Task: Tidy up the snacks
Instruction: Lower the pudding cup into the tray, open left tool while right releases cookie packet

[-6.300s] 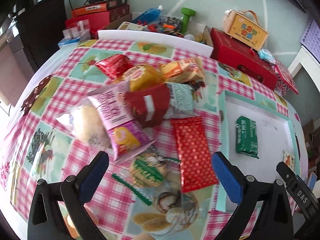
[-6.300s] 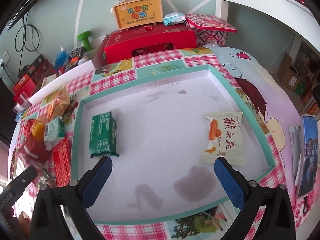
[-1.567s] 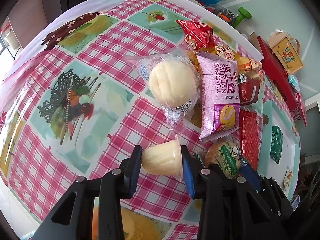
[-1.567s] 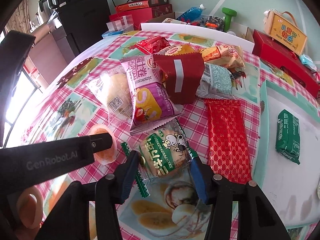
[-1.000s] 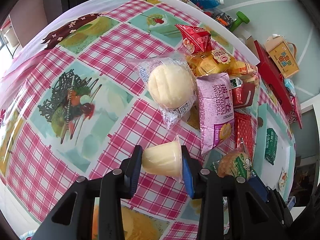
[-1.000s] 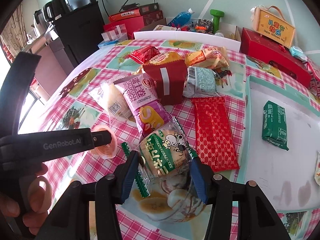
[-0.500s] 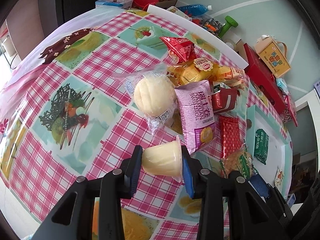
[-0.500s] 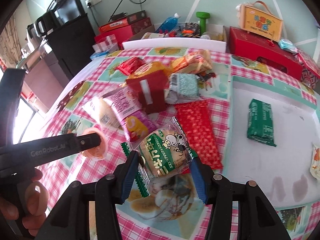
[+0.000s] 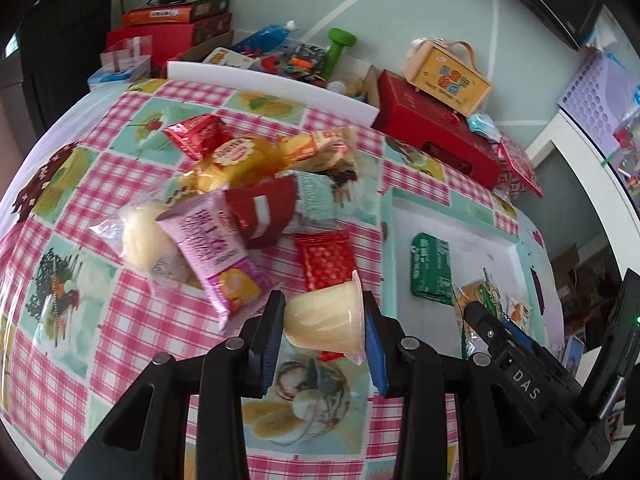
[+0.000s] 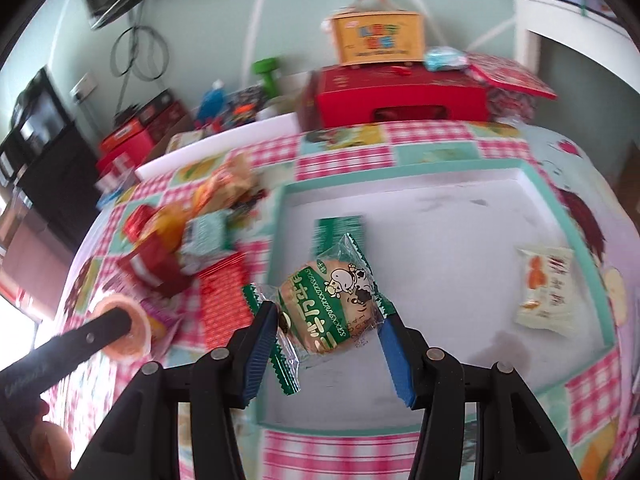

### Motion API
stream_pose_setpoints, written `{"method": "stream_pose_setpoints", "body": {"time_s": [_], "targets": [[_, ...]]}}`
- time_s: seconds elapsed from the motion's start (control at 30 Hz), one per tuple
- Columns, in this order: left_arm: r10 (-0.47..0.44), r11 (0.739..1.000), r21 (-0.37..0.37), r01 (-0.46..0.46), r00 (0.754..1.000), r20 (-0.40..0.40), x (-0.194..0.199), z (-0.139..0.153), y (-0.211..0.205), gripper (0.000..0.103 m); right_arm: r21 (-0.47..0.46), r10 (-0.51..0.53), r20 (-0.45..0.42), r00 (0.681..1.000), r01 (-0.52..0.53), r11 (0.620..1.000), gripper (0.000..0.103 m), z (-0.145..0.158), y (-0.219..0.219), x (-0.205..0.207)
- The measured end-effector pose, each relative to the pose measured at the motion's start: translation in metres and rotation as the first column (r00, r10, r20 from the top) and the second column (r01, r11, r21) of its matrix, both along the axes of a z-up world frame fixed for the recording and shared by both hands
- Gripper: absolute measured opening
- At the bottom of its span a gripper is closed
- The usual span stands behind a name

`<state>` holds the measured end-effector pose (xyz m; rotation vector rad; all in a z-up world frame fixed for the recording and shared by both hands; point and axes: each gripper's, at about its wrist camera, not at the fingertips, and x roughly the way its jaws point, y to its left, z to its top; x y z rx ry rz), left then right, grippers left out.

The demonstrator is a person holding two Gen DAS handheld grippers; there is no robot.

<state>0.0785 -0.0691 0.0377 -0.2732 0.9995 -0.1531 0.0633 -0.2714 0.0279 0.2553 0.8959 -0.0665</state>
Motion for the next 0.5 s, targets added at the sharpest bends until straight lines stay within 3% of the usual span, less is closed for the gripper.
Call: {"method": "stream_pose_setpoints", "body": {"time_s": [0.13,0.27,0.5], "targets": [[-0.094,0.995,0.033,0.094,0.995,0.016,0.003,-0.001,-0.039,0.038,0.023,-0.15,-0.018,0.988,0.151,0.988,0.055,0.0,-0.04,-0.008],[-0.191,0.981,0.046,0.19,0.981,0.022,0.004,-0.005,-0.077,0.038,0.037,-0.288,-0.04,0.957,0.29,0.956,0.055,-0.002,-0.079,-0.02],[-0.341,0.938,0.07,0.338,0.94,0.026,0.003,-0.015,-0.141,0.039,0.036,-0.431,-0.075,0.899,0.434,0.9,0.055,-0.009,-0.123,-0.037]]}}
